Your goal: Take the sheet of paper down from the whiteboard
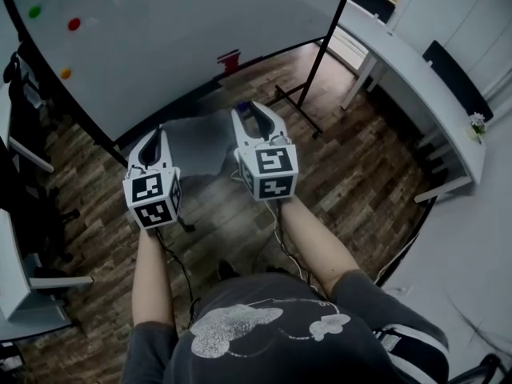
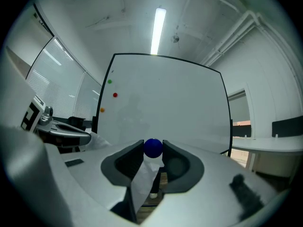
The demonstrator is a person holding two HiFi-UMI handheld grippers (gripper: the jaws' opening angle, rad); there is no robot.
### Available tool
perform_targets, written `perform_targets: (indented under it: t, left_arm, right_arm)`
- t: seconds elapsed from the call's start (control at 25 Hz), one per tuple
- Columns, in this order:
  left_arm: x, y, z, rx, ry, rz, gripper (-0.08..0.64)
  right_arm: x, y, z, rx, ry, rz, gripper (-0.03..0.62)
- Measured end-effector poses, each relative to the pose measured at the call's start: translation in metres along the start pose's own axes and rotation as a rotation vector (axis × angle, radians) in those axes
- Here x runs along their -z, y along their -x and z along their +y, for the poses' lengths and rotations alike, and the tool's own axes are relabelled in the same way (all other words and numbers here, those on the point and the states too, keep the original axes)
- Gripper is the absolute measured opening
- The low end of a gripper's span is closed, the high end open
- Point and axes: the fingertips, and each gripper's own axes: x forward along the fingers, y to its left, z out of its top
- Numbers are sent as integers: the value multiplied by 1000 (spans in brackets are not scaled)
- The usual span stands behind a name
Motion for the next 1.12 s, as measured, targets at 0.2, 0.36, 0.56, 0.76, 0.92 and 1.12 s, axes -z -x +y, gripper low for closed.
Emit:
perform_targets:
  t: [0.2,0.36,0.56,0.76,0.92,1.12]
  left_arm:
    - [-2,15,-23,-47,6,10,12]
    - [-2,32,-39,-82,14,12,12]
    - [-2,53,-59,-115,18,14,12]
    - [-6,71,-80,-143,13,8,12]
    - [-7,79,-98,-151,11,9,12]
    - [-2,83,-114,-162,15,14,12]
  right_arm:
    - [-1,21,-20,-37,-4,0,129]
    - [0,40,-24,-74,-8,-5,129]
    - [-1,65,-32,-105,-11,-15,129]
    - [-3,88,-38,-133,-11,-29,129]
    - [-4,100,-44,-156,-3,-31,129]
    - [1,112,-52,-178,8,-34,129]
